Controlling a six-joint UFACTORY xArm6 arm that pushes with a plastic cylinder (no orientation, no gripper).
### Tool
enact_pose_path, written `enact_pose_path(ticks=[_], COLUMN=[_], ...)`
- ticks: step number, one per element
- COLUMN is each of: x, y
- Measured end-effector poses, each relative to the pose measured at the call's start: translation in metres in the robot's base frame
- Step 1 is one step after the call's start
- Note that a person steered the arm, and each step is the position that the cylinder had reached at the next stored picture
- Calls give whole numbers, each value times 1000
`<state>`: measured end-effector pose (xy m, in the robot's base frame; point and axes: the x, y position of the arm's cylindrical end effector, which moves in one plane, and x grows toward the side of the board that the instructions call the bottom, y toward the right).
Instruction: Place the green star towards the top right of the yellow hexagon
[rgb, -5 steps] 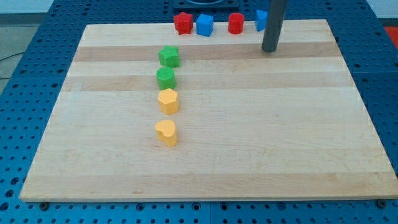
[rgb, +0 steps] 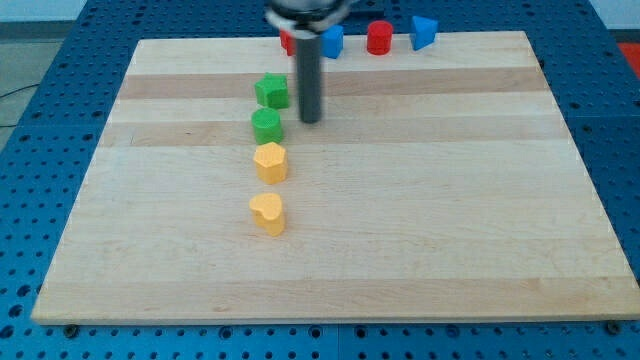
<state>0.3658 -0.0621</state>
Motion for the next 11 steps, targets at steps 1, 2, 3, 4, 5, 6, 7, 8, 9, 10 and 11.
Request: enact_pose_path(ticks=[1, 2, 3, 4, 5, 6, 7, 8, 9, 10, 11], x=[7, 10, 2, -37, -65, -61, -66, -56, -17, -26, 29], y=[-26, -55, -65, -105, -83, -18, 0, 17, 22, 59, 114])
